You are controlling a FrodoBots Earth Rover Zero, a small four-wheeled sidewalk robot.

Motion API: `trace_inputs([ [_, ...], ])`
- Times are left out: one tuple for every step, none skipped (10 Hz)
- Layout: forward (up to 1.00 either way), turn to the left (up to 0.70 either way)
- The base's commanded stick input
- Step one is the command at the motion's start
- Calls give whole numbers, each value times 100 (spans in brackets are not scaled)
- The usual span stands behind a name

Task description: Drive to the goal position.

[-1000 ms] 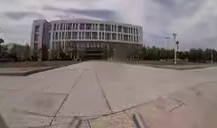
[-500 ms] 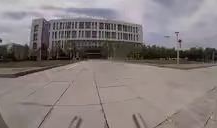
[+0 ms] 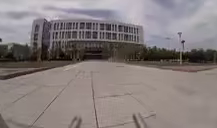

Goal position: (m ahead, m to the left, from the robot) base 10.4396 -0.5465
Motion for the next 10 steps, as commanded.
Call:
trace_inputs([
  [100, 0],
  [100, 0],
  [100, 0],
  [100, 0],
  [100, 0],
  [100, 0],
  [100, 0],
  [100, 0],
  [100, 0],
  [100, 0],
])
